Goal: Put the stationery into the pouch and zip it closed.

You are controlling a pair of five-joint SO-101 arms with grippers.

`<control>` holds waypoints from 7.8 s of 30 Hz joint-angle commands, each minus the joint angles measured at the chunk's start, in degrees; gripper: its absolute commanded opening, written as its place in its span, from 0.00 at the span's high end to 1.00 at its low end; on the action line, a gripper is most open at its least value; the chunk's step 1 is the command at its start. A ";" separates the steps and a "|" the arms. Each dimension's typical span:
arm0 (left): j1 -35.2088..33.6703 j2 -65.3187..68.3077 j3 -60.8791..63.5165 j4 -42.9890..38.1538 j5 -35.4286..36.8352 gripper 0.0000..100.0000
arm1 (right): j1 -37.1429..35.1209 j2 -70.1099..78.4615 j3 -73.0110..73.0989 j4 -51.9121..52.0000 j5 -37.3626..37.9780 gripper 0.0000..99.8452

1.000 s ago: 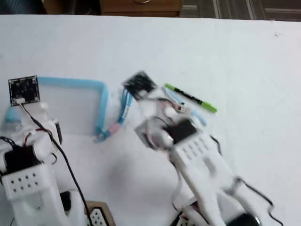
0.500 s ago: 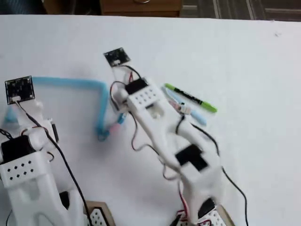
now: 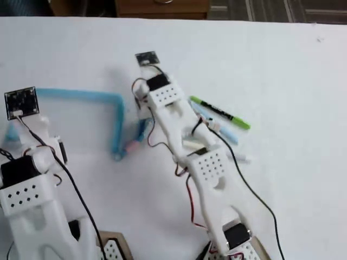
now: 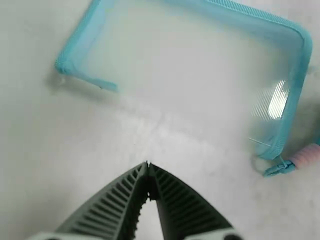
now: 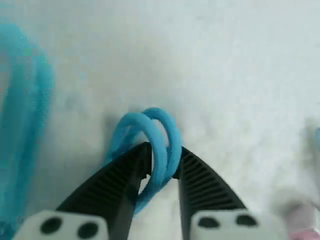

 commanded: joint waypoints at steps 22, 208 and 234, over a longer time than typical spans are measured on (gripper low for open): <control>7.96 -0.04 -3.08 -0.09 0.26 0.97 | -2.42 -25.71 -38.86 16.13 2.37 0.98; 21.67 7.52 -44.31 28.22 -2.02 0.98 | 9.01 -32.31 -29.63 -20.18 6.86 0.98; 22.20 0.22 -35.34 26.99 -4.92 0.98 | 12.09 -27.12 -30.15 -1.89 23.47 0.79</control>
